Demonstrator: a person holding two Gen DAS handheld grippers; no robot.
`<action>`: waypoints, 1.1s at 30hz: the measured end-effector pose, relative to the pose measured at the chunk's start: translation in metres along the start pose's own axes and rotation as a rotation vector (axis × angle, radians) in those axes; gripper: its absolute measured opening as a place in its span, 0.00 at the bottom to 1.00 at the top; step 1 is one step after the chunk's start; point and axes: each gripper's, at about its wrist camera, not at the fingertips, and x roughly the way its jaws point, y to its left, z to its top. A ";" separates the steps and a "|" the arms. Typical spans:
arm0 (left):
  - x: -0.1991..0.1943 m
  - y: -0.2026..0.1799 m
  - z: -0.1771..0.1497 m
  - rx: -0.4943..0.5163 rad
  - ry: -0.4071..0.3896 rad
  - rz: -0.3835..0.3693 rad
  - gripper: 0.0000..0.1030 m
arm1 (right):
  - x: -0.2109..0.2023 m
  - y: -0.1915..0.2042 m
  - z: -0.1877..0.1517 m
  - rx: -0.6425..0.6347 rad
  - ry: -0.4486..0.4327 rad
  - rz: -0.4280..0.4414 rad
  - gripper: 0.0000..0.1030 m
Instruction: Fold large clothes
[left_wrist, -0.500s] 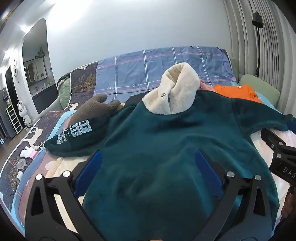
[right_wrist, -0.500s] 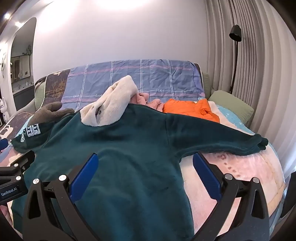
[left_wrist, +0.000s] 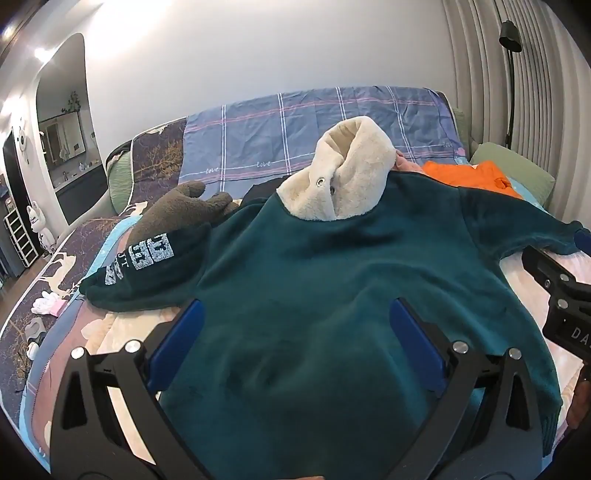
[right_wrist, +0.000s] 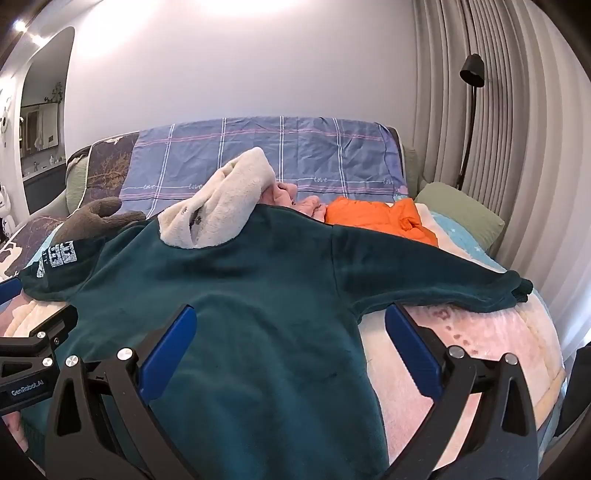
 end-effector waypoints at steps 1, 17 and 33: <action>-0.001 0.001 0.001 0.001 0.000 -0.001 0.98 | 0.000 0.001 0.000 0.001 0.001 0.001 0.99; -0.002 0.001 -0.004 -0.009 0.014 -0.032 0.98 | -0.007 0.001 -0.004 0.006 0.000 -0.001 0.99; -0.003 0.006 -0.007 -0.020 -0.058 -0.041 0.98 | -0.003 0.005 -0.007 0.002 0.009 -0.001 0.99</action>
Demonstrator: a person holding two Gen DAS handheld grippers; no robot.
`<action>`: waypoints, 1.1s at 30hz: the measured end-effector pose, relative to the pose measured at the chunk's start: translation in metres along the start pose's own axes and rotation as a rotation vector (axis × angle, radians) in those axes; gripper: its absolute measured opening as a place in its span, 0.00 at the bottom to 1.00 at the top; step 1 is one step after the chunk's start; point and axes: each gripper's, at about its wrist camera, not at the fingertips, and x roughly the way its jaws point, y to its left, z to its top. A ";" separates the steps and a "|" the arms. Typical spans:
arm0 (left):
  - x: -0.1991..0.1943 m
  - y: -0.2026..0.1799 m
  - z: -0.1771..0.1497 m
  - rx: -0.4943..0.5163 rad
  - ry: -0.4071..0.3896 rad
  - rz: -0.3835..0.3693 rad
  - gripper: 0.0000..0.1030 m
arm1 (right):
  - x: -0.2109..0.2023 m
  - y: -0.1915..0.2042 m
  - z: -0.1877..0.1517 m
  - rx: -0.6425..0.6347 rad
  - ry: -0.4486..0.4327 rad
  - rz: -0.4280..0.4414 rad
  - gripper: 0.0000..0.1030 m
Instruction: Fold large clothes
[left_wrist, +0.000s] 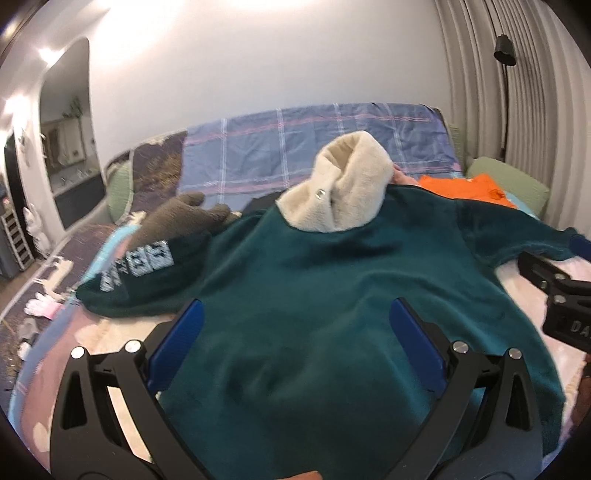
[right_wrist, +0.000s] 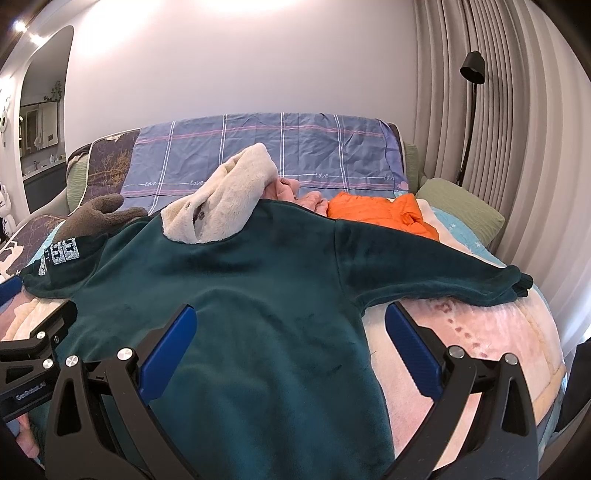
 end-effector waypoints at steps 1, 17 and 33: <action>0.001 0.000 0.000 0.002 0.011 -0.008 0.98 | 0.001 0.000 0.000 -0.001 0.002 -0.001 0.99; 0.008 0.000 -0.005 -0.006 0.040 -0.063 0.98 | 0.006 0.001 -0.001 -0.002 0.019 -0.003 0.99; 0.006 0.000 -0.003 -0.009 0.031 -0.070 0.98 | 0.006 0.000 -0.002 -0.003 0.022 0.000 0.99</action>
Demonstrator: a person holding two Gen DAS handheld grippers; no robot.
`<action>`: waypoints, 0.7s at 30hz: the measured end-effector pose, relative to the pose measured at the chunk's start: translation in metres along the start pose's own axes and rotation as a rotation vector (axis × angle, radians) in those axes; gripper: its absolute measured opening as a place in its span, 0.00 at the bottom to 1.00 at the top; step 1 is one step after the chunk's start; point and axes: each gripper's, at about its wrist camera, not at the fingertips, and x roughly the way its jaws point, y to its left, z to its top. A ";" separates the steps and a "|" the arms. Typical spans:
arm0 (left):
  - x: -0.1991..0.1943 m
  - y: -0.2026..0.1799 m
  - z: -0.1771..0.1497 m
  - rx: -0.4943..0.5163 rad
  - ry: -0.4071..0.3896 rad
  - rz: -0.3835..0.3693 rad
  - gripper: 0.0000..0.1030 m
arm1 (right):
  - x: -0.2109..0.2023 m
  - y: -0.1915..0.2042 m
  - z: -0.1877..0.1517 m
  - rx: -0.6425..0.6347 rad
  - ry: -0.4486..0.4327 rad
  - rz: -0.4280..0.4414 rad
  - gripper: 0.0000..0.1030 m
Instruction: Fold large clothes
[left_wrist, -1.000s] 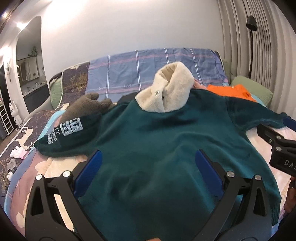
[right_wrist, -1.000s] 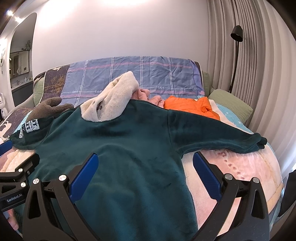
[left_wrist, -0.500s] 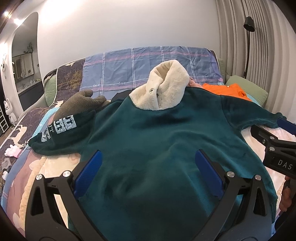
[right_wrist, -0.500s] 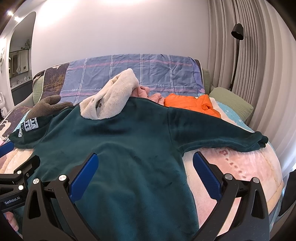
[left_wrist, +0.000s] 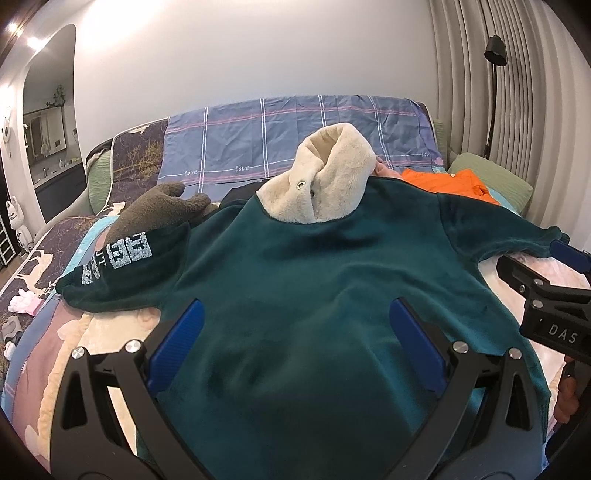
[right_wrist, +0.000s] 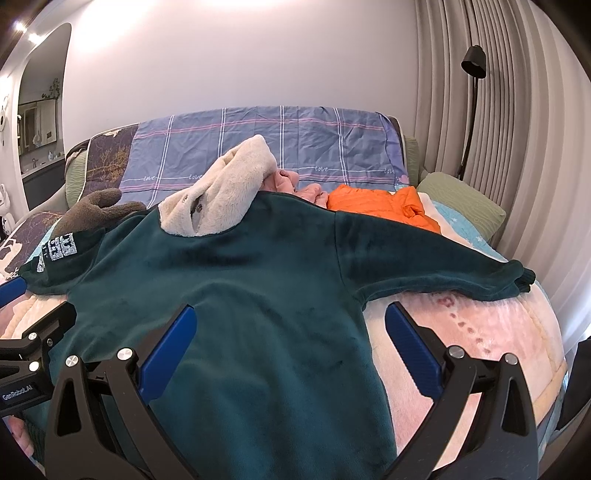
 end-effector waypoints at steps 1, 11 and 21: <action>0.000 0.000 0.000 0.000 0.000 0.000 0.98 | 0.000 0.000 0.000 -0.002 0.000 0.001 0.99; -0.002 0.002 -0.001 -0.004 -0.008 -0.018 0.98 | 0.004 0.004 -0.001 -0.022 0.015 0.005 0.99; 0.005 0.011 0.004 -0.029 0.001 -0.021 0.93 | 0.013 0.006 0.002 -0.029 0.029 0.000 0.99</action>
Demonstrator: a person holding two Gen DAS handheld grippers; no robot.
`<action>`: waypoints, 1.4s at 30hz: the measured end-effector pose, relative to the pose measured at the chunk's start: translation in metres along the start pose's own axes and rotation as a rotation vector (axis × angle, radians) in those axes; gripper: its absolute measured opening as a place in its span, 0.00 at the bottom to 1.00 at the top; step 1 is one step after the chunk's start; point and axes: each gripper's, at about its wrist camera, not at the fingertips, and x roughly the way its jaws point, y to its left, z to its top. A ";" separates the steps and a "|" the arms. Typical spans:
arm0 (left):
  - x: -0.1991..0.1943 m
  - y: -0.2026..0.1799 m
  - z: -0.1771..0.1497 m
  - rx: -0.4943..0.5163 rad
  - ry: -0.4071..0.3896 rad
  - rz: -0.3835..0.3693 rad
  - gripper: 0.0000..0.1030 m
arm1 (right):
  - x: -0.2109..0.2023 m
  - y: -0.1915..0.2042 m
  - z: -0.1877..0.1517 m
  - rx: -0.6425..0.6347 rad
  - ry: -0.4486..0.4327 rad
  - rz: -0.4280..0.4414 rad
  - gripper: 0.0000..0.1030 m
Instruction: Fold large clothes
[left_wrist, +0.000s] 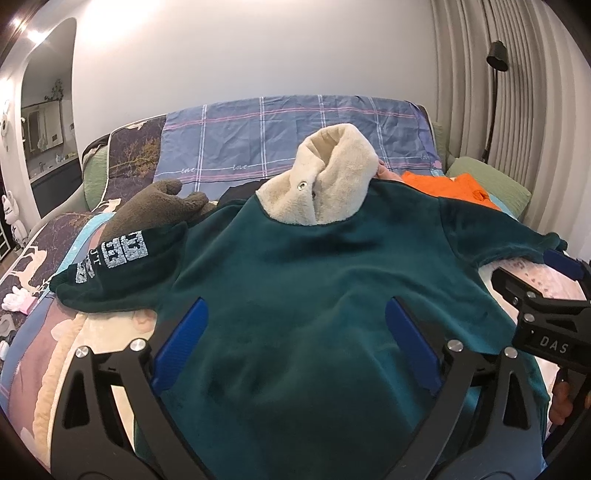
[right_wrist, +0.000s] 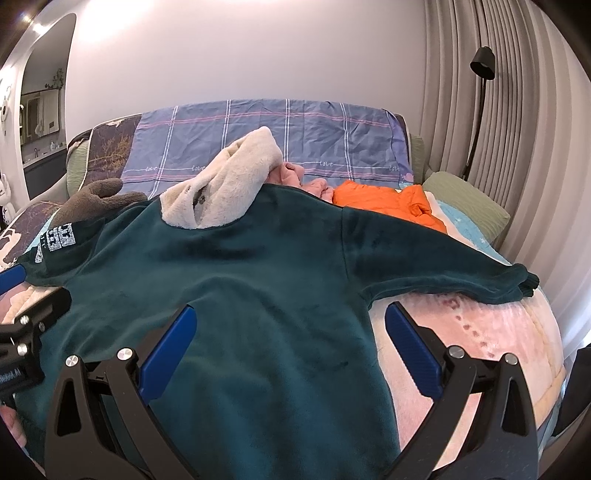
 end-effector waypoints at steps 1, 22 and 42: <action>0.001 0.001 0.001 -0.004 0.001 0.001 0.93 | 0.001 0.000 0.000 -0.001 0.001 0.000 0.99; 0.024 0.027 -0.001 -0.054 0.049 0.019 0.86 | 0.020 -0.001 -0.008 -0.012 0.049 -0.017 0.99; 0.131 0.440 -0.100 -1.160 0.110 0.167 0.86 | 0.053 -0.020 -0.040 -0.060 0.190 -0.126 0.99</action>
